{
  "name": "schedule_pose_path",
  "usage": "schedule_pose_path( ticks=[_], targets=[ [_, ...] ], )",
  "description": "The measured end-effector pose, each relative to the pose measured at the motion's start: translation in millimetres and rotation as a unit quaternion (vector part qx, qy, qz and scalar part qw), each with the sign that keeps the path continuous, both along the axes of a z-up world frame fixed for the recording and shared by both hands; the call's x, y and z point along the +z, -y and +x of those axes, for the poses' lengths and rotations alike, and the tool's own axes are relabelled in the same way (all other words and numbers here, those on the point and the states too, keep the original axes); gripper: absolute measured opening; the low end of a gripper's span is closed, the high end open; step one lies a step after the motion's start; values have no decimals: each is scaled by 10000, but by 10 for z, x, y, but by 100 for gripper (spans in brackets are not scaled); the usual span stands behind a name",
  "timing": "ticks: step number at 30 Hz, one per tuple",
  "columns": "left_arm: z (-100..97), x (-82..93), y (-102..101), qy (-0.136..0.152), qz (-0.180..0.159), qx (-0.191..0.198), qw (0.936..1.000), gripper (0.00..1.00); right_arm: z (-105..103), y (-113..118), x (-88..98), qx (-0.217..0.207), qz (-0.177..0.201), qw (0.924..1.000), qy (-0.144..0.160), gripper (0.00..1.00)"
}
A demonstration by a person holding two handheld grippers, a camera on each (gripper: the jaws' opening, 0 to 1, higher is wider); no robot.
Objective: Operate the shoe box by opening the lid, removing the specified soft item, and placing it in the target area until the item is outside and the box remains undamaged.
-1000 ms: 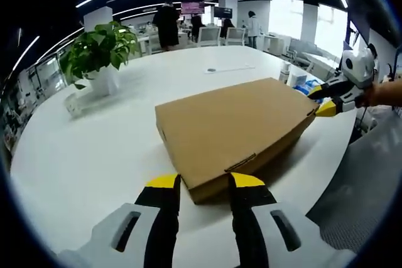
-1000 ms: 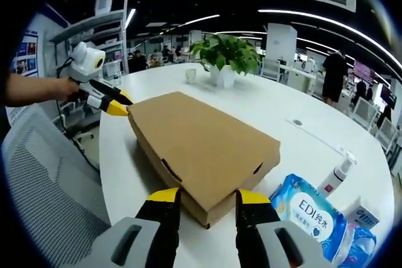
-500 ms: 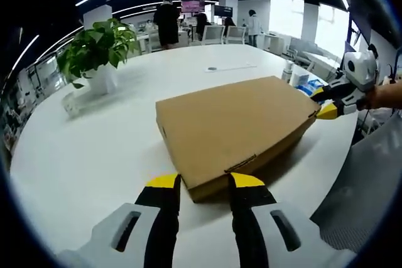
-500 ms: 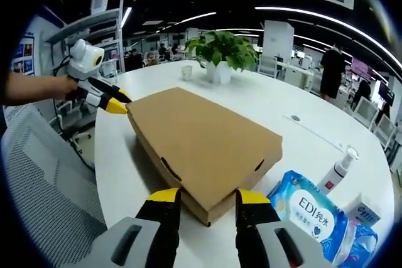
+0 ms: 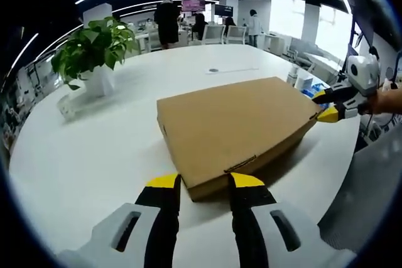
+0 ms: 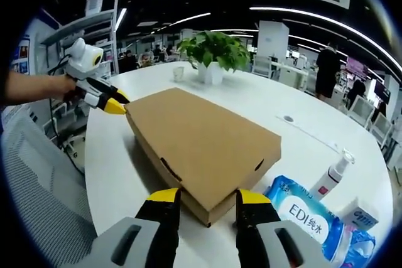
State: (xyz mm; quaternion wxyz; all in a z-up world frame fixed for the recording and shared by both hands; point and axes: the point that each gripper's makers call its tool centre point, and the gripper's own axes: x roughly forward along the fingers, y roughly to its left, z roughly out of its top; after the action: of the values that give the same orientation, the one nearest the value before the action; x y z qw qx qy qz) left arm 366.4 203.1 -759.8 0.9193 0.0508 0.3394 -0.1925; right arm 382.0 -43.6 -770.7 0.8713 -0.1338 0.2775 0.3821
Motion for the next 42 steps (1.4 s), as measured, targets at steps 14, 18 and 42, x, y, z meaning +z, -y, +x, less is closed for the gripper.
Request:
schedule_pose_path(
  ticks=[14, 18, 42],
  targets=[
    [254, -7, 23, -47, -45, -4, 10000, 30, 247, 31, 9, -140, 70, 9999, -40, 33],
    [299, -6, 20, -58, -62, -6, 10000, 30, 284, 27, 10, -134, 50, 9999, -55, 33],
    [413, -15, 21, -76, -148, 72, 9998, 33, 403, 16, 6, -229, 94, 9996, -165, 34]
  ],
)
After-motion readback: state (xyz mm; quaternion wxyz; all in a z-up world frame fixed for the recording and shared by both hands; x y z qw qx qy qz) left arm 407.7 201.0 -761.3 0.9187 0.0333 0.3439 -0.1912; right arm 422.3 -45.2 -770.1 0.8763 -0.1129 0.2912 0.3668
